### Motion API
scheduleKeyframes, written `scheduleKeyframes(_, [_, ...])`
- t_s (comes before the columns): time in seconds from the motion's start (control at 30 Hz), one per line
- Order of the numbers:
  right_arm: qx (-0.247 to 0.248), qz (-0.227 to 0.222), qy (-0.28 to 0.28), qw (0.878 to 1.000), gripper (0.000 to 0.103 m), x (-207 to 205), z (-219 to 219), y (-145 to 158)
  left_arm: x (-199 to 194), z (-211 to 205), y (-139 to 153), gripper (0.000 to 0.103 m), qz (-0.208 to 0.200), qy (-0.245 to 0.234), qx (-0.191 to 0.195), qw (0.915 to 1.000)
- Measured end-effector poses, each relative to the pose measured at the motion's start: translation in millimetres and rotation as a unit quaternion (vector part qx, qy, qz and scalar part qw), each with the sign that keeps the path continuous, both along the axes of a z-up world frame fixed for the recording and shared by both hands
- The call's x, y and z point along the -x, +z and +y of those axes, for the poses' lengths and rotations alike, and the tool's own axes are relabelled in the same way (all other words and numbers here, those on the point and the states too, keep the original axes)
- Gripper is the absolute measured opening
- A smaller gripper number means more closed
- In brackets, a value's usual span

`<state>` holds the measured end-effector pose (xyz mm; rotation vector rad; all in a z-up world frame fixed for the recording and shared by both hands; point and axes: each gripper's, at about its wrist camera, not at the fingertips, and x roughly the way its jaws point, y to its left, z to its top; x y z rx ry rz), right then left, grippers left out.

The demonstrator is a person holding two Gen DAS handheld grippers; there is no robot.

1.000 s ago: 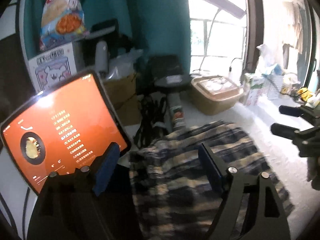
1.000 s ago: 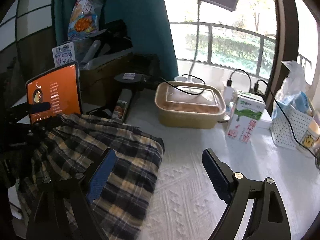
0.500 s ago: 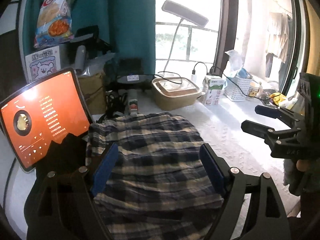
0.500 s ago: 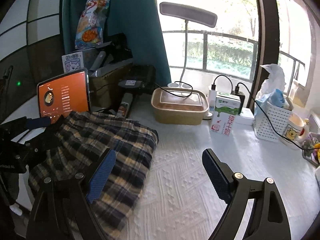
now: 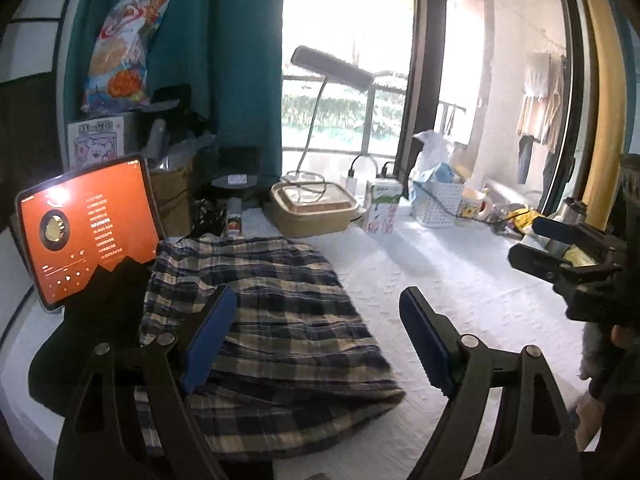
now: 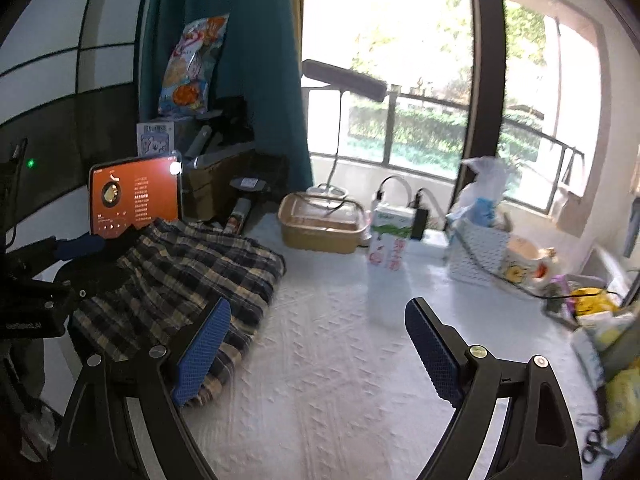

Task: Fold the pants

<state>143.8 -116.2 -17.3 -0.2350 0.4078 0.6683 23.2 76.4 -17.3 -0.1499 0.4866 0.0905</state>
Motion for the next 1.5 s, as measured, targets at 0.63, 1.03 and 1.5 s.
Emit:
scheduleKeyframes(0.63, [-0.1,-0.141,-0.116,0.978,0.103,108,-125,71,64,-52,67,0.102,-0.176,0.027,-0.063,0.9819])
scheduleKeyframes(1.03, [-0.092,-0.135,-0.12,0.979,0.103,101,-121,62,66,-49,63,0.102,-0.177,0.057,-0.063,0.9806])
scheduleKeyframes(1.5, [-0.092,-0.128,-0.13,0.979,0.103,97,-126,59,67,-53,61,0.102,-0.174,0.058,-0.057,0.9813])
